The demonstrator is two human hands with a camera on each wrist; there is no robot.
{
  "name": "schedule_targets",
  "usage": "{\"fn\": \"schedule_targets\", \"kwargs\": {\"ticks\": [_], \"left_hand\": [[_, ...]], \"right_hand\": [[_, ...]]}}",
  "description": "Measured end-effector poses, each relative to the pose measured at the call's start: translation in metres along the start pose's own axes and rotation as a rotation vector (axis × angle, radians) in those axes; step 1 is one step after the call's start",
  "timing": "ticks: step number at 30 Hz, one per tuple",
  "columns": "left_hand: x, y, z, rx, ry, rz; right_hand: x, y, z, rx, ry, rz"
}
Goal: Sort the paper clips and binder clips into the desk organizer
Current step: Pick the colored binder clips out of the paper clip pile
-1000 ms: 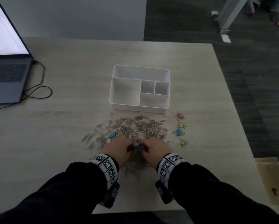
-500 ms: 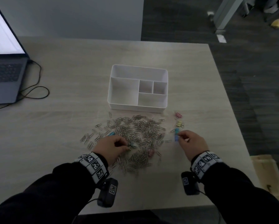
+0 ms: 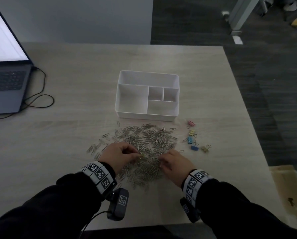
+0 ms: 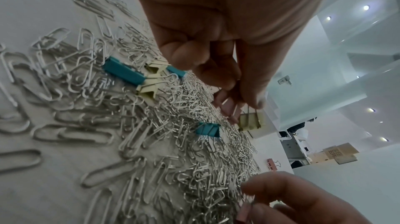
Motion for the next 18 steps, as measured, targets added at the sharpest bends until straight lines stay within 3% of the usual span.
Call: {"fn": "schedule_targets", "kwargs": {"ticks": [5,9,14,18], "left_hand": [[0.004,0.008,-0.001,-0.013,-0.018,-0.072],[0.008,0.012,-0.002,0.013,-0.048,-0.124],[0.013,0.025,0.000,-0.013,-0.052,-0.206],[0.016,0.035,0.000,-0.038,-0.060,-0.268]], "right_hand": [[0.007,-0.002,-0.003,-0.026,0.018,0.080],[0.044,-0.018,-0.015,0.018,0.211,0.302],[0.119,-0.047,-0.032,0.288,0.499,0.516],[0.126,-0.068,-0.045,0.466,0.511,0.520]]}}
Point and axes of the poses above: each hand's wrist, its own z-axis towards the middle knuckle, its own y-axis out of the palm, x = y × z, the point moved 10 cm from there along z, towards the middle knuckle, and after that the axes turned 5 degrees about y, right-handed, at the moved point
